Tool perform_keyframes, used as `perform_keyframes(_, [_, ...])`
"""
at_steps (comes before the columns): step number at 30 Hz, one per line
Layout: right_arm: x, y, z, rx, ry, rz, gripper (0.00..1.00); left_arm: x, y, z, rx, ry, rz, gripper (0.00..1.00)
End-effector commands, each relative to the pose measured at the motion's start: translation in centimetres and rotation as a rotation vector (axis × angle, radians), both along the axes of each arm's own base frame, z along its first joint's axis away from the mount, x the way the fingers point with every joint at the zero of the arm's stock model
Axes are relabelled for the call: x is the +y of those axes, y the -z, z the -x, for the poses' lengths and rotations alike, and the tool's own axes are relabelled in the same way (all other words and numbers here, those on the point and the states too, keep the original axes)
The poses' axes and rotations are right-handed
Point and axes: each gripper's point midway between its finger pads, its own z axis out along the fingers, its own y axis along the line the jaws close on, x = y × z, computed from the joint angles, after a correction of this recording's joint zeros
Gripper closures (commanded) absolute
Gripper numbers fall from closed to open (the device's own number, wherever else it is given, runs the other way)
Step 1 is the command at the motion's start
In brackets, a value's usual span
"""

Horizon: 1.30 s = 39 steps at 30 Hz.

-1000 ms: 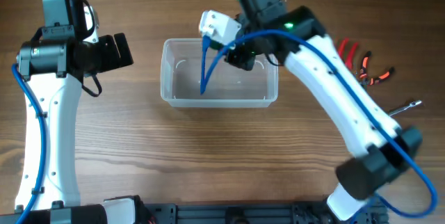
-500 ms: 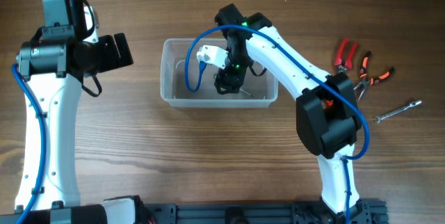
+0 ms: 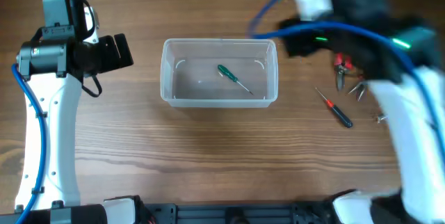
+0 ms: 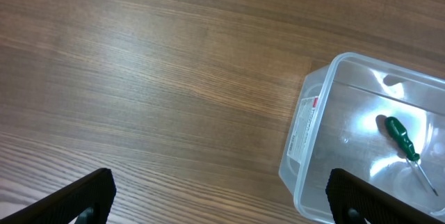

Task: Pack container
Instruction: 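Grasp the red wire strippers with the right gripper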

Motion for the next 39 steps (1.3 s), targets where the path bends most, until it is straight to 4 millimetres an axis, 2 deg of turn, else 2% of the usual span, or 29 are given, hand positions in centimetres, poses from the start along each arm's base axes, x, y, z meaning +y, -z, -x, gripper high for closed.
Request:
perform_keyframes(1, [-6.5,-0.3,2.5,0.051,0.250,-0.013,0.12,0.0,-0.2,-0.2,-0.004,-0.009,0.013,0.00])
perform_keyframes(3, [-9.7,-0.6,3.7,0.062,0.375,-0.042,0.07,0.0,-0.2,-0.2,-0.005,-0.009,0.014,0.00])
perform_keyframes(4, [-11.5,-0.3,3.7,0.080,0.475,-0.078,0.02,-0.2,-0.2,-0.2,-0.006,-0.002,0.026,0.00])
perform_keyframes(5, [-12.3,0.2,3.4,0.095,0.510,-0.095,0.00,-0.5,-0.2,-0.3,-0.007,0.004,0.038,0.00])
perform_keyframes(7, [-13.7,1.4,2.2,0.128,0.551,-0.103,0.01,-0.6,-0.2,-0.3,-0.008,0.008,0.046,0.00])
perform_keyframes(11, [-15.8,6.2,-2.0,0.243,0.585,-0.095,0.01,-0.6,-0.2,-0.3,-0.008,0.008,0.046,0.00])
perform_keyframes(12, [-15.9,7.6,-2.8,0.277,0.572,-0.090,0.00,-0.6,-0.2,-0.3,-0.008,0.008,0.046,0.00])
perform_keyframes(13, [-16.1,10.0,-4.1,0.332,0.574,-0.080,0.00,-0.6,-0.2,-0.3,-0.008,0.008,0.045,0.00])
perform_keyframes(15, [-16.2,13.2,-5.7,0.400,0.573,-0.068,0.00,-0.6,-0.2,-0.2,-0.005,0.008,0.046,0.00])
perform_keyframes(17, [-15.9,17.4,-7.4,0.486,0.567,-0.082,0.01,-0.6,-0.1,-0.2,-0.003,0.008,0.046,0.00])
perform_keyframes(19, [-15.8,20.7,-8.3,0.554,0.592,-0.095,0.01,-0.6,-0.1,-0.2,-0.003,0.008,0.046,0.00])
perform_keyframes(22, [-15.8,24.6,-9.0,0.626,0.617,-0.101,0.01,-0.6,-0.1,-0.2,-0.003,0.008,0.045,0.00])
perform_keyframes(28, [-15.9,28.6,-10.1,0.664,0.620,-0.094,0.01,-0.6,-0.1,-0.2,-0.003,0.008,0.046,0.00])
perform_keyframes(34, [-16.2,31.3,-12.0,0.635,0.611,-0.096,0.01,-0.7,0.1,0.3,0.019,0.007,0.048,0.00])
perform_keyframes(39, [-16.2,33.1,-12.7,0.636,0.609,-0.093,0.00,-0.7,0.3,0.6,0.033,0.007,0.050,0.00])
